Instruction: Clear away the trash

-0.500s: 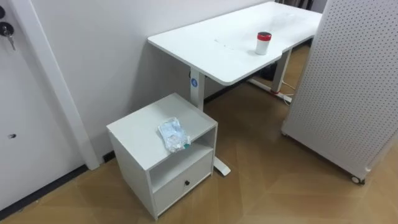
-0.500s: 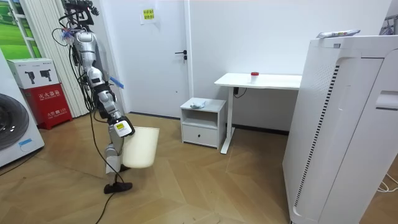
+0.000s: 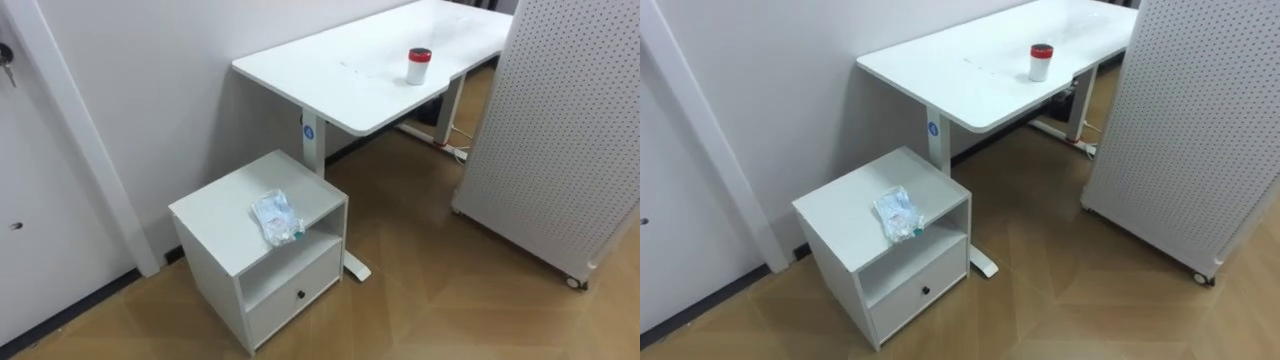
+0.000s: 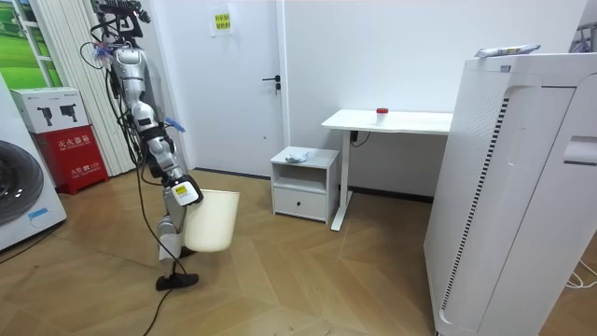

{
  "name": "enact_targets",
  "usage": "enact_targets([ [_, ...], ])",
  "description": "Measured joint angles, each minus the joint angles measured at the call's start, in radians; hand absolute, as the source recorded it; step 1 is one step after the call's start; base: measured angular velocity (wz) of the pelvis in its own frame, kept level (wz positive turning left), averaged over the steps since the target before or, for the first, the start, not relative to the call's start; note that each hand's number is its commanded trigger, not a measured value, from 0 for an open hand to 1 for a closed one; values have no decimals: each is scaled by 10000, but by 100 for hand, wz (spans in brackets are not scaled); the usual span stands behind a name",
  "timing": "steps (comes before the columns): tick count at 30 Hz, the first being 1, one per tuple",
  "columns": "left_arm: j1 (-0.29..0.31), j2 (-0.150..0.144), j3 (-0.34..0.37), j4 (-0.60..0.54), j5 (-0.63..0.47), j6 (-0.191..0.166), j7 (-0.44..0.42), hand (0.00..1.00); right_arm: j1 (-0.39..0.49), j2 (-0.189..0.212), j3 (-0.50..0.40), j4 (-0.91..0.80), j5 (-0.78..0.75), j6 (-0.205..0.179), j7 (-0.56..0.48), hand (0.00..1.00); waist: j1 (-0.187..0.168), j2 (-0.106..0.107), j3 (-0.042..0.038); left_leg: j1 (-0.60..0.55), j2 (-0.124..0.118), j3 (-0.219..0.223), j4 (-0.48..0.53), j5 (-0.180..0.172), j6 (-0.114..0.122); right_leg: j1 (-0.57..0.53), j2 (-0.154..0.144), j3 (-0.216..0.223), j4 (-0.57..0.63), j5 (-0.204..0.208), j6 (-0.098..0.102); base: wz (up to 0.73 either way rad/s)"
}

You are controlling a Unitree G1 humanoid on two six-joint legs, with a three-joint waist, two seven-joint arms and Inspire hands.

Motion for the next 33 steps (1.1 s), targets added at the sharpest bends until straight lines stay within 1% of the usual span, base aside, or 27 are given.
enact_targets([
  [9,37,3,4,11,-76,7,8,0,7,-6,-5,74,35,0,-1,100,-27,-30,7,124,22,117,-93,1,1,53,-2,-2,6,-7,12,-2],
  [13,18,5,12,132,-84,8,19,0,4,-4,-8,190,205,0,13,100,-25,-109,-30,159,44,125,-125,2,0,64,2,-3,14,-16,25,0],
  [14,26,3,7,144,-79,13,19,0,1,-5,-8,195,220,6,28,100,-29,-124,-25,137,111,133,-4,1,0,36,6,0,69,-37,32,0],
  [17,-107,7,11,321,-68,18,16,0,-33,1,-5,198,221,14,108,100,-12,-232,-21,-38,137,132,244,-46,-19,-167,-6,13,391,-193,13,3],
  [18,-168,6,10,385,-53,42,14,0,-69,4,-6,219,221,25,141,100,-14,-248,-3,-97,160,134,376,-75,-42,-174,7,5,415,-209,-1,4],
  [19,-256,7,11,435,-16,77,8,0,-176,3,-9,273,221,89,192,100,-14,-240,63,-235,242,132,708,-235,-59,-196,70,1,526,-280,-47,3],
  [20,-294,14,17,461,-14,99,9,0,-218,1,-10,288,218,129,202,100,-5,-209,88,-307,299,132,884,-351,-76,-206,123,1,564,-321,-74,0],
  [21,-311,34,71,488,-8,108,5,0,-263,-7,-11,288,167,180,265,100,14,-180,99,-450,383,133,1218,-534,-125,-292,187,4,782,-471,-136,-5],
  [22,-295,66,87,502,-14,114,-12,0,-270,-15,-8,282,159,191,328,100,14,-189,98,-555,480,123,1468,-678,-176,-399,241,2,1096,-623,-191,-5],
  [23,-295,88,80,508,-20,115,-15,0,-275,-11,-9,286,163,201,355,100,11,-191,99,-576,487,114,1571,-731,-203,-430,261,-1,1225,-702,-220,0],
  [24,-287,127,58,510,-73,127,-11,0,-276,-12,1,286,175,213,388,100,17,-180,72,-605,504,89,1714,-788,-260,-529,282,-6,1474,-856,-271,7],
  [25,-292,142,53,508,-60,148,0,0,-269,-12,-6,284,180,206,400,100,-14,-226,76,-665,510,31,1820,-805,-291,-643,271,-46,1646,-1016,-318,11],
  [26,-300,131,38,510,-64,167,-5,0,-298,-36,-32,283,189,197,401,100,-18,-209,31,-823,509,27,1948,-818,-318,-872,231,-8,1930,-1226,-348,17],
  [27,-303,125,16,508,-48,174,-11,0,-298,-55,-84,284,211,197,402,100,-48,-254,49,-926,514,37,2069,-809,-333,-926,186,-14,2008,-1293,-357,29],
  [28,-303,119,15,514,-14,203,-7,0,-237,-95,-147,269,369,190,410,100,-89,-179,-19,-1172,547,204,2391,-763,-390,-1031,168,-15,2135,-1382,-422,55],
  [29,-283,156,11,560,-23,222,20,0,-186,-75,-214,268,501,177,407,100,-257,-264,-2,-1682,571,512,3332,-498,-578,-1005,119,86,2201,-1482,-509,67],
  [30,-277,178,-1,613,-33,213,41,0,-206,-63,-221,274,579,179,398,100,-322,-363,109,-2137,563,609,4179,-204,-496,-926,103,260,2230,-1555,-548,58],
  [31,-142,138,-12,630,-100,215,70,0,-107,-99,-311,304,721,191,343,100,-232,-434,45,-2678,416,685,4503,-205,-341,-746,35,624,2247,-1710,-657,42],
  [32,-10,81,-36,619,-100,206,63,0,-6,-216,-328,286,838,219,300,100,-227,-395,39,-3054,170,695,3541,-160,-340,-657,10,832,2255,-1852,-675,31],
  [33,51,66,-47,618,-91,221,62,0,52,-268,-328,289,844,220,299,100,-231,-433,9,-3253,64,699,2972,-41,-366,-649,0,934,2271,-1930,-663,23],
])
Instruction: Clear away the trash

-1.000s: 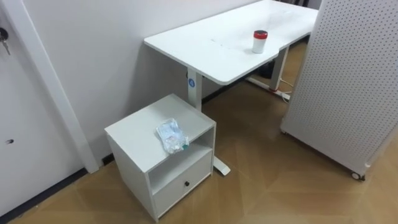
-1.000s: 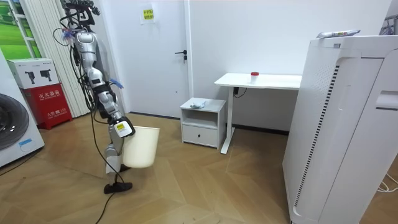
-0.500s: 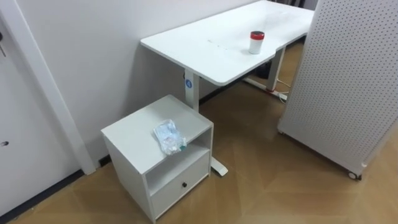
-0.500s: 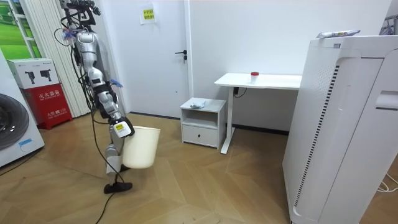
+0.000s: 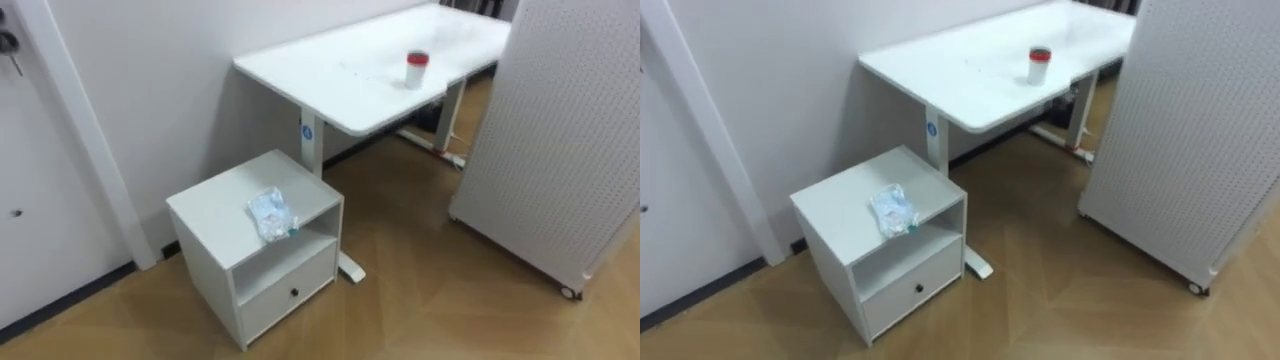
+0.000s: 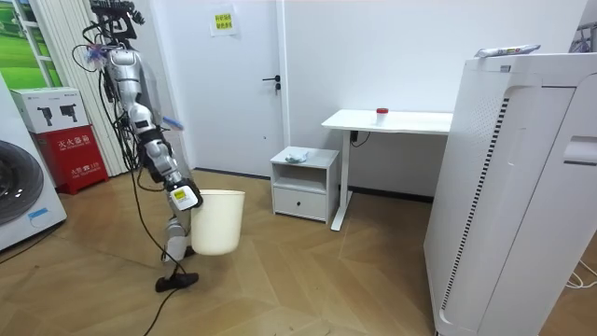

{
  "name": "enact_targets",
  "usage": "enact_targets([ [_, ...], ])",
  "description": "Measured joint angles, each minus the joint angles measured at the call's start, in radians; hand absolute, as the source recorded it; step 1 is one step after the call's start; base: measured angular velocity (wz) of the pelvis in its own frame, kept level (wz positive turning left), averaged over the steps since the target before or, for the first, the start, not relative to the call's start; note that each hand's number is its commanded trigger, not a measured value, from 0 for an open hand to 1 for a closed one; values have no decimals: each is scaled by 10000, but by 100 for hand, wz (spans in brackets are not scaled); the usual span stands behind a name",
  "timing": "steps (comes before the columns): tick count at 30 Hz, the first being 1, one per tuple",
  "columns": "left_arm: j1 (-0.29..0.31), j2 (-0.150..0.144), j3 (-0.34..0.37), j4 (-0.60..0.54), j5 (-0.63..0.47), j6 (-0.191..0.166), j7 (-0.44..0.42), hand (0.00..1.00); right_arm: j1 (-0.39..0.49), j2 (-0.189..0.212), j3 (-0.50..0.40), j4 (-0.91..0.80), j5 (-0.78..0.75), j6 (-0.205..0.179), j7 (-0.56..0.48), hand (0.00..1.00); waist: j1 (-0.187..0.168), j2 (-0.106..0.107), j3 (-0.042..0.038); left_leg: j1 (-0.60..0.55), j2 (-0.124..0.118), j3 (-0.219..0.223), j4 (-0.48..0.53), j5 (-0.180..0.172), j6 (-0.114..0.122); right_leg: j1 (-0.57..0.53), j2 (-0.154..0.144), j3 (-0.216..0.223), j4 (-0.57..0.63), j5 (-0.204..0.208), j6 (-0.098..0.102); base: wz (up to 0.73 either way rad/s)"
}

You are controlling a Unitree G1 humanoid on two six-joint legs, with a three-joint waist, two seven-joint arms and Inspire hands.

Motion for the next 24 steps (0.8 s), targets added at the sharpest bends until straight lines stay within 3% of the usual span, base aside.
enact_targets([
  [1,134,1,12,-2,0,9,0,0,100,-87,-13,1,34,81,-6,100,170,89,4,-396,-154,13,-1164,483,-91,59,-15,234,30,-149,30,-10],
  [2,276,12,75,-2,-15,8,-2,0,230,-158,-58,1,15,186,-18,100,420,138,-17,-591,-172,50,-1973,1285,5,169,-74,425,34,-292,107,-28],
  [3,372,15,134,-2,-8,3,-3,0,231,-186,-75,-26,-53,234,-21,100,485,159,-9,-599,-171,43,-2239,1686,30,249,-147,489,46,-386,150,-44],
  [4,499,11,259,-1,-9,-5,0,0,301,-235,-74,-124,-102,269,-37,100,472,152,-53,-571,-220,168,-2268,2227,128,383,-329,527,46,-590,278,-30],
  [5,517,12,284,0,-13,-33,12,0,361,-249,-73,-191,-101,268,-58,100,473,99,-121,-504,-255,345,-2210,2357,304,401,-425,585,49,-686,377,-34],
  [6,500,9,287,4,-9,-152,41,0,388,-260,-61,-231,-92,274,-125,100,478,-39,-212,-447,-313,788,-1950,2264,595,511,-607,656,26,-761,617,-45],
  [7,514,-2,338,28,-18,-305,44,0,399,-257,-51,-359,-92,281,-154,100,543,-109,-157,-441,-316,1067,-1525,2050,868,646,-791,724,-48,-769,763,-63],
  [9,343,42,357,27,-180,-514,45,0,373,-212,-25,-523,-96,286,-185,100,541,-172,-84,-487,-272,1283,-712,1427,985,918,-970,726,-226,-769,892,-49],
  [11,-13,56,398,-3,-213,-688,38,0,365,-194,41,-664,-107,301,-254,100,485,-174,-77,-495,-232,1426,74,678,1053,1134,-1139,853,-94,-771,913,-23],
  [12,-110,60,426,-10,-206,-743,38,0,366,-192,103,-725,-120,316,-263,100,490,-174,-77,-492,-227,1438,175,503,1066,1169,-1188,891,18,-774,919,-17],
  [14,-468,74,468,-12,-203,-931,39,0,301,-172,355,-860,-163,359,-349,100,629,-244,-131,-326,-302,1588,357,-80,1126,707,-1396,793,1410,-768,1084,-23],
  [15,-570,75,453,0,-208,-943,42,0,257,-166,348,-898,-155,358,-366,100,652,-258,-130,-247,-320,1640,359,-175,1162,445,-1498,684,2042,-681,1247,-20],
  [16,-735,98,417,-4,-211,-991,80,0,187,-153,350,-1082,-137,359,-461,100,728,-286,-133,-83,-367,1753,363,-339,1235,-147,-1690,684,3430,-342,1535,-7],
  [18,-1021,136,414,-52,-230,-1023,322,0,43,-119,344,-1241,-143,318,-499,100,760,-381,-103,241,-479,1797,339,-546,1330,-894,-1924,686,5096,657,1431,-2],
  [19,-1078,155,319,-123,-224,-1069,488,0,-71,-103,373,-1199,-223,302,-485,100,775,-296,-70,510,-472,1763,271,-699,1336,-1183,-1953,662,5794,1554,1312,-3],
  [20,-1094,181,222,-171,-199,-1104,587,0,-141,-75,393,-1189,-268,301,-461,100,771,-273,-69,626,-473,1707,208,-750,1347,-1317,-1945,636,6048,2036,1245,0],
  [21,-1197,221,61,-256,-198,-1181,789,0,-227,-7,463,-1194,-311,225,-443,100,790,-120,-110,793,-451,1592,43,-805,1357,-1688,-1952,507,6526,2510,1172,4],
  [23,-1208,227,-76,-799,-198,-1360,1161,0,-398,58,619,-1504,-305,137,-436,100,811,10,-11,1049,-242,1508,-371,-829,1314,-2918,-1828,-22,6902,1385,989,-2],
  [24,-1210,230,-174,-922,-201,-1406,1256,0,-434,62,644,-1606,-303,97,-438,100,805,94,31,1104,-142,1487,-436,-836,1298,-3209,-1707,-172,6730,1144,976,0],
])
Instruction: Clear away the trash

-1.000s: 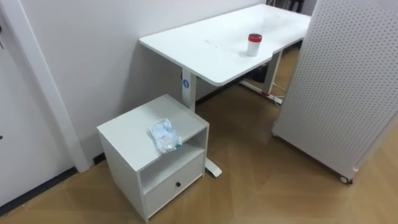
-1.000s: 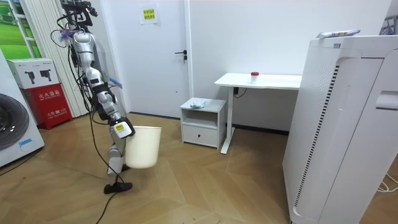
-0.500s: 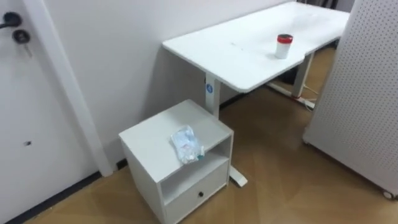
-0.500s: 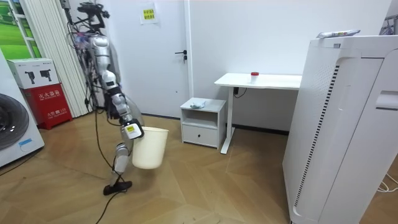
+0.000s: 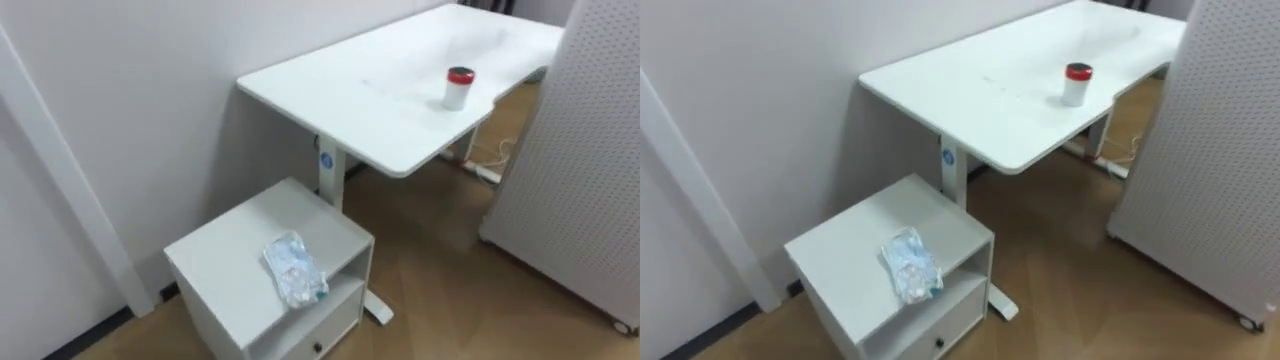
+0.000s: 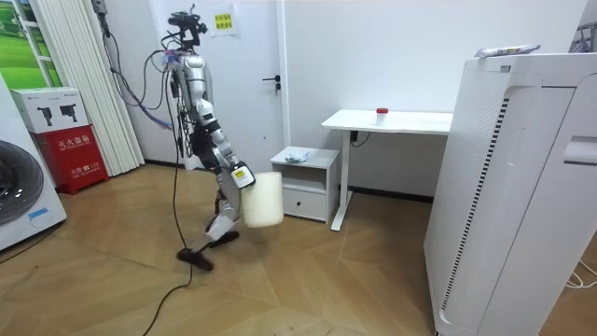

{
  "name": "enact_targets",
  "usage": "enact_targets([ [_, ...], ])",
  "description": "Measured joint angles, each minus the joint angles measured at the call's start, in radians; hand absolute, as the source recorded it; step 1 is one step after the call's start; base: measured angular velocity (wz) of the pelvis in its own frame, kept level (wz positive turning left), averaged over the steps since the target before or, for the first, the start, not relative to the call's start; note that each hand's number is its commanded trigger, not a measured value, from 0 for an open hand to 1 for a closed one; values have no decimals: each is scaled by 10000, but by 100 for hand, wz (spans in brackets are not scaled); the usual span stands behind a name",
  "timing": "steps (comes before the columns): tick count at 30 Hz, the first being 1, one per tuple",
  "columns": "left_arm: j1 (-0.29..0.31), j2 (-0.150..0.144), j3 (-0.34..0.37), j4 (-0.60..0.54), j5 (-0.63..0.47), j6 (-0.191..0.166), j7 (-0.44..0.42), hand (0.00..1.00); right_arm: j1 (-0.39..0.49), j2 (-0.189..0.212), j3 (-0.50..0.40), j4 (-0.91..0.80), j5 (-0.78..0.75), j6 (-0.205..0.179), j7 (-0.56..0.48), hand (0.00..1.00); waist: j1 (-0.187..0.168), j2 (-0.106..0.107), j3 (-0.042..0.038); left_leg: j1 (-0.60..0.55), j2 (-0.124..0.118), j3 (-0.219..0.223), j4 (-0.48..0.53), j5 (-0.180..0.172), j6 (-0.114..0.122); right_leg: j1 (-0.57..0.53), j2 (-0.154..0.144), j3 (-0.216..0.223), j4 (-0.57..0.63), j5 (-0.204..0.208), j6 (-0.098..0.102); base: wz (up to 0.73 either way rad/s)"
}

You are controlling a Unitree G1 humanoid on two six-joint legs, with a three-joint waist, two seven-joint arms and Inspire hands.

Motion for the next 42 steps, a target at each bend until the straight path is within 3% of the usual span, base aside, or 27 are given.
enact_targets([
  [1,-24,10,-145,-199,-70,-126,136,0,-90,0,7,-90,-11,-117,-3,100,-62,139,48,83,135,-123,-147,-10,-49,-466,255,-174,-844,-320,-31,9],
  [3,-137,-26,-206,-508,-82,-279,266,0,-105,-7,95,-113,-8,-257,-6,100,-76,155,51,273,230,-203,-479,12,-156,-835,525,-208,-2852,-344,-45,17],
  [4,-279,-45,-291,-564,-182,-399,338,0,-69,5,198,-72,88,-402,-1,100,-91,167,60,450,233,-360,-683,24,-237,-774,662,-206,-4544,-204,-59,34],
  [5,-401,-83,-456,-583,-190,-478,491,0,-18,9,351,18,247,-589,-9,100,-114,199,43,686,261,-497,-856,11,-337,-640,842,-205,-5742,530,-17,44],
  [6,-417,-109,-546,-602,-191,-539,563,0,25,8,430,44,313,-653,-12,100,-143,225,7,817,289,-566,-924,7,-404,-548,935,-210,-6031,997,-68,42],
  [7,-366,-203,-622,-828,-183,-594,671,0,50,10,502,151,396,-749,-2,100,-271,261,-119,994,383,-707,-1071,31,-568,-278,1142,-242,-6299,1247,-47,25],
  [9,-233,-243,-608,-1689,-116,-627,751,0,-41,25,557,195,300,-928,-2,100,-292,360,-74,1002,453,-960,-1177,157,-781,-49,1304,-349,-6553,1312,-164,11],
  [10,-265,-234,-603,-2049,34,-721,885,0,-115,40,685,217,161,-1018,-10,100,-324,373,-58,921,485,-927,-1124,250,-927,73,1336,-154,-6785,1322,-180,24],
  [11,-447,-231,-583,-2247,68,-891,1026,0,-213,52,743,421,145,-1086,-9,100,-396,141,87,407,542,-998,-501,277,-1113,257,1279,536,-7091,1339,-172,39],
  [12,-598,-239,-596,-2285,72,-1011,1118,0,-251,32,786,548,160,-1144,9,100,-438,142,65,116,501,-1084,-641,307,-1156,289,1282,956,-7206,1384,-99,82],
  [13,-1105,-240,-717,-2437,105,-1184,1253,0,-338,4,747,754,172,-1325,19,100,-596,149,64,-552,464,-1347,-1441,685,-1108,178,1265,1510,-7279,1389,-7,66],
  [14,-1540,-181,-895,-2541,190,-1402,1553,0,-518,62,712,1080,160,-1319,18,100,-413,29,58,-836,494,-986,-1348,1440,-849,-145,1199,1553,-7104,1248,201,37],
  [16,-1793,-129,-985,-2518,189,-1627,2020,0,-906,52,891,1172,-63,-1307,155,100,-277,-46,96,-843,542,-545,-1333,1439,-815,-373,1201,1037,-7092,1266,175,-51],
  [17,-1951,-116,-982,-2514,182,-1630,2240,0,-1210,35,993,1176,-224,-1327,246,100,-306,22,138,-878,557,-532,-1290,1424,-817,-473,1148,477,-7101,1375,24,-61],
  [19,-2548,-115,-1113,-2301,157,-1726,2486,0,-1581,-82,1398,1197,-435,-1310,229,100,-388,174,225,-1099,558,-627,-1134,1361,-828,-560,1124,214,-7101,1424,-2,-33],
  [20,-3061,-111,-1281,-1934,38,-1873,2654,0,-1692,-114,1684,1192,-513,-1304,197,100,-484,273,275,-1195,561,-654,-1135,1338,-827,-709,1129,205,-7015,1424,-2,-14],
  [24,-4064,13,-1343,-1417,-201,-2311,2966,0,-1941,-117,1951,992,-574,-1315,186,100,-731,377,361,-1860,634,-625,-724,1225,-828,-1650,1148,287,-6293,1367,-90,-15],
  [27,-4532,154,-1368,-1053,-392,-2411,3282,0,-2156,-121,2095,816,-529,-1441,206,100,-1047,397,531,-2441,742,-587,-195,983,-820,-2323,1170,294,-5661,1302,-181,-18],
  [35,-5036,331,-1960,-700,-380,-2746,4038,0,-2314,-118,2644,404,198,-1909,191,100,-1673,421,590,-3958,1074,-411,836,903,-821,-3796,1353,412,-5104,1385,-348,-11],
  [39,-5352,528,-2286,-525,-380,-2796,4231,0,-2394,-136,2847,375,420,-2057,207,100,-1756,475,634,-4377,1193,-418,1084,888,-843,-4138,1452,372,-5064,1457,-419,-4],
  [42,-5728,621,-2452,-517,-390,-2795,4545,0,-2412,-305,2876,21,681,-2102,200,100,-1752,607,721,-4833,1264,-414,1304,831,-835,-4552,1499,380,-4939,1476,-445,-4],
])
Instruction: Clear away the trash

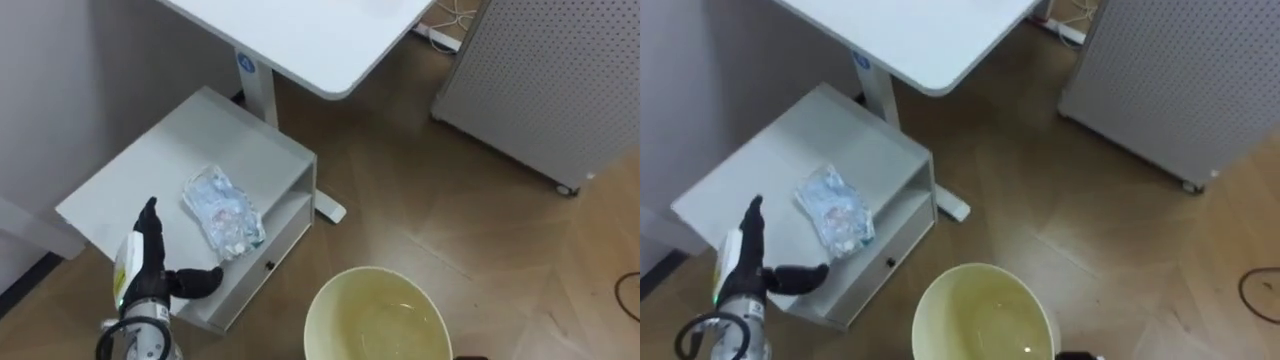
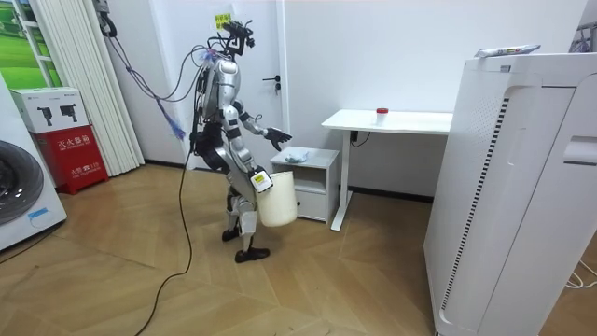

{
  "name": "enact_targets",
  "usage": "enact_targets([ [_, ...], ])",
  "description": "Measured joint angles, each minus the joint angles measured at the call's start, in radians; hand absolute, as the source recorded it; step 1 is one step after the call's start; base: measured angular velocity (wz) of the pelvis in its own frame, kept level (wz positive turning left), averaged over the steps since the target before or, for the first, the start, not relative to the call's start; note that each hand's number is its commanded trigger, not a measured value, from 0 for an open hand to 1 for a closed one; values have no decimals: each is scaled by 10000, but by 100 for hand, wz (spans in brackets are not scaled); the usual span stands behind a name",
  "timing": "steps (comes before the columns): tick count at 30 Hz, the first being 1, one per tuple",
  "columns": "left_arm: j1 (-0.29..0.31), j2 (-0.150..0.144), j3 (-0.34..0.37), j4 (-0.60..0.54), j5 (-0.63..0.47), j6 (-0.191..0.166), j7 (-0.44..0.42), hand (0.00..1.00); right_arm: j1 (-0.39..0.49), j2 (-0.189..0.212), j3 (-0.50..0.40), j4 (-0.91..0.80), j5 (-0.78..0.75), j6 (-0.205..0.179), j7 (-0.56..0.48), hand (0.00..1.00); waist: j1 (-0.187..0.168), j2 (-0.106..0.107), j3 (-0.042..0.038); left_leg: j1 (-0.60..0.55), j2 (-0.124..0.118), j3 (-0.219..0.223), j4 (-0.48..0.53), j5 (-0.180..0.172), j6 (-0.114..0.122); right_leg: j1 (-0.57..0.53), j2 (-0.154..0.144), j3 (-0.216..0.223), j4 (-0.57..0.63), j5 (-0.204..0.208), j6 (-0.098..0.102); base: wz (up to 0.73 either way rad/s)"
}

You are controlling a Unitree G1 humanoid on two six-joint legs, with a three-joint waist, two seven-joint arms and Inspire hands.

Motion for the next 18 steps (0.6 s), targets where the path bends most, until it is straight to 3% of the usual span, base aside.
enact_targets([
  [4,-405,143,-379,9,-10,0,249,0,-3,-207,341,-357,50,13,-148,100,-22,50,27,-386,73,-2,153,-60,-33,-383,56,7,135,-12,-23,-3],
  [18,-747,228,-944,-264,467,67,564,0,-46,-118,901,-989,111,47,-409,100,-474,27,37,-842,148,18,550,-282,-84,-947,24,-19,756,-292,-110,0],
])
